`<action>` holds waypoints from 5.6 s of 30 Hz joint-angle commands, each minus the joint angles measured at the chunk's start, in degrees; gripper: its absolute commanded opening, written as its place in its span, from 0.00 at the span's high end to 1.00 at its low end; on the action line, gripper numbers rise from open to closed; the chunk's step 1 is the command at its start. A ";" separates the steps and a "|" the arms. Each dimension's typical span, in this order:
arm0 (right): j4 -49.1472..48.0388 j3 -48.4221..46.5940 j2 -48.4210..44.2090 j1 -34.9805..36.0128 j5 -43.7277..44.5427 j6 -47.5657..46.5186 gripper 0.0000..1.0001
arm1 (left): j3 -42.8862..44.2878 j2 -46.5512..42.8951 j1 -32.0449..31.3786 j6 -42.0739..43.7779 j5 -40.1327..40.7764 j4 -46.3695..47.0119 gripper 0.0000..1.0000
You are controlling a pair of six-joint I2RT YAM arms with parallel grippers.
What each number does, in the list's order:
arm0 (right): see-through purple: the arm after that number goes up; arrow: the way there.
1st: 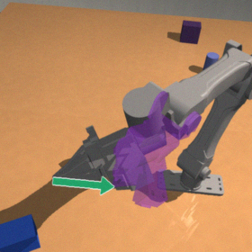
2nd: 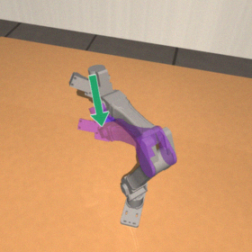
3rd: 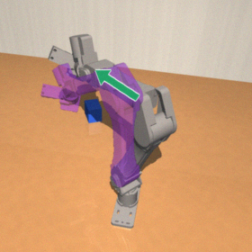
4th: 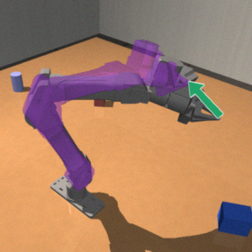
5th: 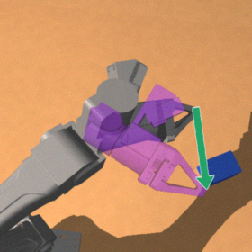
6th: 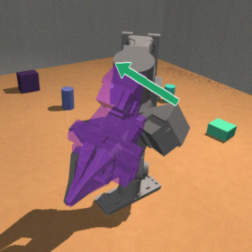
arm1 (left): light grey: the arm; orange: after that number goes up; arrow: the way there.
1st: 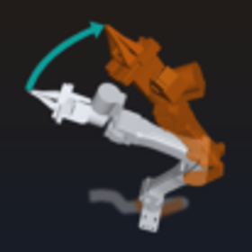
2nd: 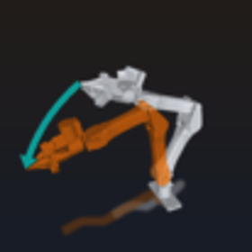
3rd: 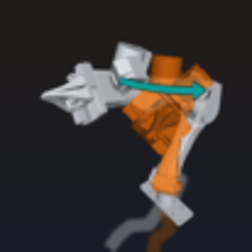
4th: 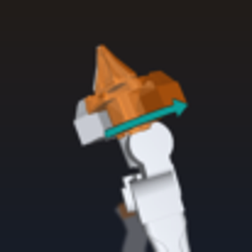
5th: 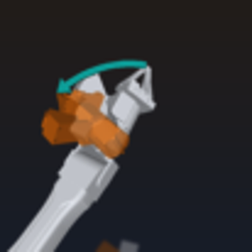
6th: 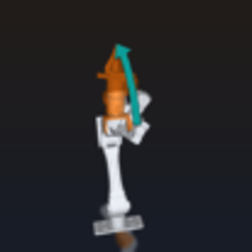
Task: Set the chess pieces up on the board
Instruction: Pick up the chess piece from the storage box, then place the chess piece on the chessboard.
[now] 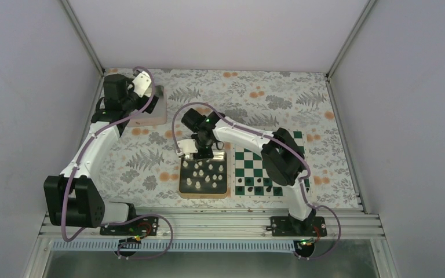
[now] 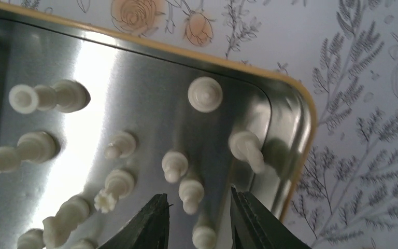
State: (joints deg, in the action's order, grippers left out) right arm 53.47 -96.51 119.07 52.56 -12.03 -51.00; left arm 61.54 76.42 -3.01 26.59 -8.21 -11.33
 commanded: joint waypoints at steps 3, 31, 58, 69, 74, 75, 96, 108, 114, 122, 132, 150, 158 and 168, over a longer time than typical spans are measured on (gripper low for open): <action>-1.72 -2.64 1.82 2.56 -1.28 -1.99 0.67 | -1.07 -1.29 0.50 0.88 -0.40 1.48 0.00; -10.28 3.25 -1.30 5.10 11.93 -14.81 0.68 | -1.46 -1.81 1.07 0.83 -0.93 1.66 0.00; -0.73 -3.92 0.70 6.25 9.53 -13.69 0.68 | -1.42 -1.41 1.24 1.18 -2.44 1.41 0.00; 6.40 -3.43 0.51 5.72 3.88 -11.27 0.71 | -1.53 -1.66 1.26 1.16 -3.33 0.79 0.00; 4.93 -2.30 1.66 5.64 4.06 -10.77 0.71 | -1.51 -1.72 1.25 1.13 -3.42 0.70 0.00; 4.44 -1.93 1.85 5.63 4.23 -10.74 0.71 | -1.51 -1.72 1.25 1.18 -3.40 0.70 0.00; 2.51 -3.93 6.85 2.60 4.12 -10.78 0.73 | -1.51 -0.31 1.23 1.62 -3.15 0.91 0.00; 4.21 -5.69 6.33 2.27 1.42 -10.73 0.87 | -1.19 0.00 1.25 1.62 -3.31 0.79 0.00; 5.53 -6.13 5.84 2.12 -0.03 -10.87 0.93 | -1.36 -0.34 1.24 1.62 -3.31 0.63 0.00; 7.36 -8.22 4.04 0.79 -1.16 -10.08 0.96 | -1.25 -0.86 1.24 1.54 -3.26 0.35 0.00; 12.53 -16.03 0.60 -9.32 -0.15 -8.93 0.95 | -1.20 -1.06 1.25 1.54 -3.33 0.39 0.00; 10.76 -5.90 3.68 -24.97 1.97 -8.83 0.94 | -1.21 -0.58 1.24 1.53 -3.58 0.27 0.00; 9.78 -2.31 5.86 -25.01 4.72 -7.46 0.92 | -0.99 -0.31 1.22 1.54 -3.81 0.04 0.00; 9.66 -1.92 7.43 -25.39 7.34 -6.45 0.91 | -1.08 -0.44 1.28 1.53 -3.83 0.01 0.00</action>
State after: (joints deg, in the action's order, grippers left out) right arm 63.18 -98.63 125.29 27.29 -6.31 -58.39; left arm 60.58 75.81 -1.98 27.86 -11.05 -11.51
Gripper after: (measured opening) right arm 0.090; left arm 0.999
